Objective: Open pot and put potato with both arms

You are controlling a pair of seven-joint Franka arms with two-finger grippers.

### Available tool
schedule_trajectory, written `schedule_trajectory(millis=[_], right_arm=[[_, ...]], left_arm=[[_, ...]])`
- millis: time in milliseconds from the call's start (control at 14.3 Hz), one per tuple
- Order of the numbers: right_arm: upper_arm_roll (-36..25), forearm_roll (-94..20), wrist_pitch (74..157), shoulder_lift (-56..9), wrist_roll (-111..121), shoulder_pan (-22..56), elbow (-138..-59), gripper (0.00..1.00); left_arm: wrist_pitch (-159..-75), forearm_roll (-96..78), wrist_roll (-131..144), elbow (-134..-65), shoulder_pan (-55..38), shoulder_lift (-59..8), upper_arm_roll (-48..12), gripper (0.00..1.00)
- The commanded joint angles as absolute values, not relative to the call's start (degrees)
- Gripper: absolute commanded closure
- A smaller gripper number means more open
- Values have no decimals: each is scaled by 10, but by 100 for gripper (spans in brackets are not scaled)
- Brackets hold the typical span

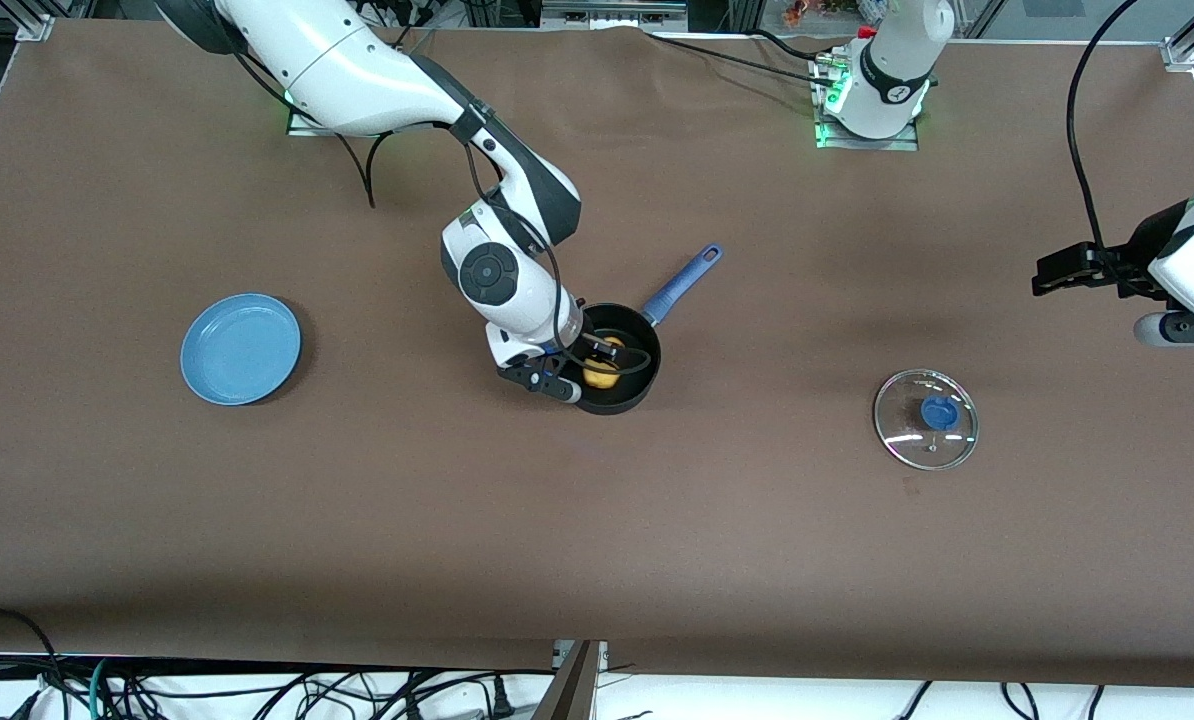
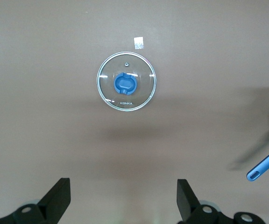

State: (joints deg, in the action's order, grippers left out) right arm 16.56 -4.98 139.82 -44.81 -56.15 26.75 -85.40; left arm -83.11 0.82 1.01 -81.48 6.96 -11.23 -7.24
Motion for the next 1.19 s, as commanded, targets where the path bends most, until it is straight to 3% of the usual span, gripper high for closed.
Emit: schedule_trajectory(millis=[0,350,909,1119], right_arm=[[163,-40,1359,-415,-560,265,-848,0],[148,-35,1186,-288,-543,206,-849,0],[-60,-44,988,-157,-171,192,-855,0],[-43,-35,966,-109,-74,115,-901,0]], left_arm=[[-823,2,15,-805,68,-114,-72,0],[-823,2,16,-804,67,-114,-73,0],[-823,1,17,-804,68,-117,-73,0],[-823,0,18,-803,66,-119,-73,0]])
